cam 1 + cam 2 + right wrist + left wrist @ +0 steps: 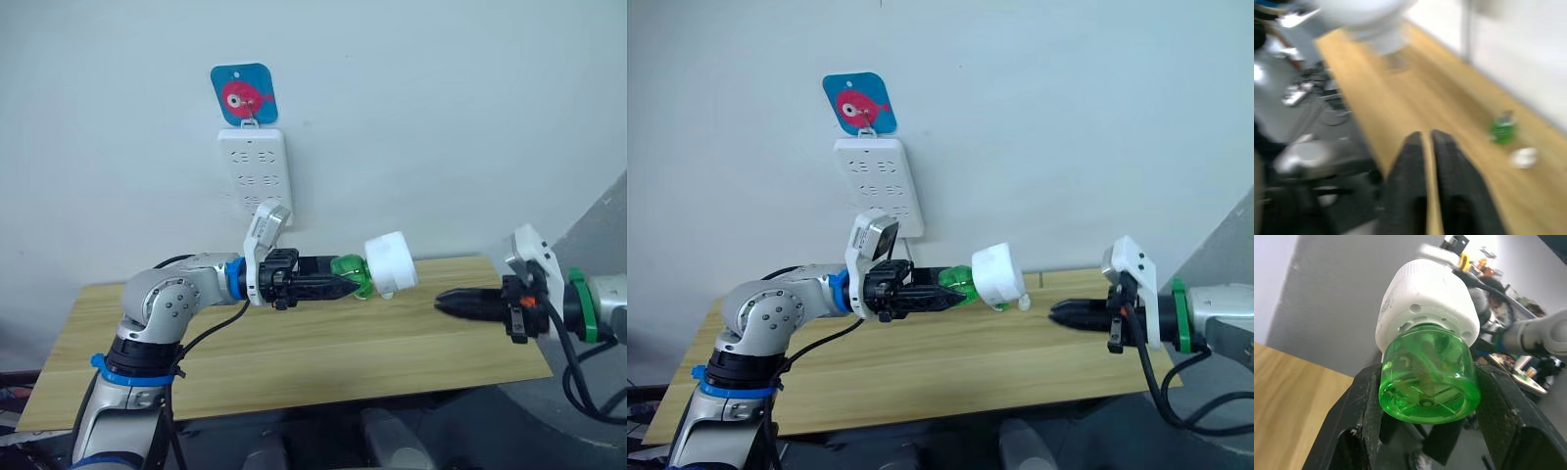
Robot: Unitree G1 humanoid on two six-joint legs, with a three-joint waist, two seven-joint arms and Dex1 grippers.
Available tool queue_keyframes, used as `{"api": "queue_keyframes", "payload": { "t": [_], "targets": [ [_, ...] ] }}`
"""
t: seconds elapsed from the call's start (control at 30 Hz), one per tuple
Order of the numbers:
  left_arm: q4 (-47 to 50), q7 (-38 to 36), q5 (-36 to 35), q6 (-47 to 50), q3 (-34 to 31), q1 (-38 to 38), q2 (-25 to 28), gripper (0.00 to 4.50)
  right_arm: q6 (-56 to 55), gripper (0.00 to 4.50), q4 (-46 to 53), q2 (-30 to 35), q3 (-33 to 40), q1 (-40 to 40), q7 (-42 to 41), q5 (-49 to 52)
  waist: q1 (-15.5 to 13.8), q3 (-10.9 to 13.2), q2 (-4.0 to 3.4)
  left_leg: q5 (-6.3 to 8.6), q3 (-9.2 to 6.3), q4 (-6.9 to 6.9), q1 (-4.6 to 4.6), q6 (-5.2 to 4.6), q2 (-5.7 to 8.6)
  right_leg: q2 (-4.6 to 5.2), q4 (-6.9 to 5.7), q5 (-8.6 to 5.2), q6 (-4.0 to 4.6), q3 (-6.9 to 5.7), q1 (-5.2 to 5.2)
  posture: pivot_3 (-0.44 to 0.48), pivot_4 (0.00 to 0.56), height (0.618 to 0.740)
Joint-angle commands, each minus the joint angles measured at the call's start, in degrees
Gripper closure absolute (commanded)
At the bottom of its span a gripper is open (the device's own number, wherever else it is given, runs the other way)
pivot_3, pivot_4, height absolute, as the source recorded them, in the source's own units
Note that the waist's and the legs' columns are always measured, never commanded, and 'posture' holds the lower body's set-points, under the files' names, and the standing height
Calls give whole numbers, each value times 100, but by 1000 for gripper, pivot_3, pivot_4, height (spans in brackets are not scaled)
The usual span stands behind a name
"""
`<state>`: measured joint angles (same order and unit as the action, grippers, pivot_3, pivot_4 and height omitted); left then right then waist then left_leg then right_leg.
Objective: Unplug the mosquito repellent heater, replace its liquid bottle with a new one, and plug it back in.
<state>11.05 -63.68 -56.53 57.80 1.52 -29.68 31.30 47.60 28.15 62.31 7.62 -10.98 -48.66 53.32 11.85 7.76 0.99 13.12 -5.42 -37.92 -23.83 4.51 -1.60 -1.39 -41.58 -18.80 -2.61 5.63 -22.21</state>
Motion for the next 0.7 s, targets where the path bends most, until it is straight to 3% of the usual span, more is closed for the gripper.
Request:
{"api": "queue_keyframes", "payload": {
  "t": [0.03,0.17,0.4,0.7],
  "targets": [
    [174,-188,-160,51,-24,-124,63,2160,-380,4500,-352,-351,-593,-494,19,-801,52,-12,-4,0,-1,1,0,0,0,0,0,0,0,-1,1,-253,47,692],
    [187,-213,-158,99,-10,-148,76,2160,-473,4500,-618,-753,-1029,-979,-237,-1154,74,-15,-6,0,-6,1,-2,0,1,1,0,0,0,-2,0,-246,46,692],
    [124,-42,-88,-1,-74,-124,-48,2160,314,4500,326,-776,-811,-1116,-632,-165,70,-16,-6,0,-18,0,-4,0,2,2,0,1,1,-12,3,-246,49,692],
    [-26,54,332,-396,59,-130,-164,2160,888,4500,772,-758,-373,-1279,-423,826,81,-20,-5,0,-16,-2,-2,0,3,3,0,1,1,-11,6,-254,54,692]
  ]
}}
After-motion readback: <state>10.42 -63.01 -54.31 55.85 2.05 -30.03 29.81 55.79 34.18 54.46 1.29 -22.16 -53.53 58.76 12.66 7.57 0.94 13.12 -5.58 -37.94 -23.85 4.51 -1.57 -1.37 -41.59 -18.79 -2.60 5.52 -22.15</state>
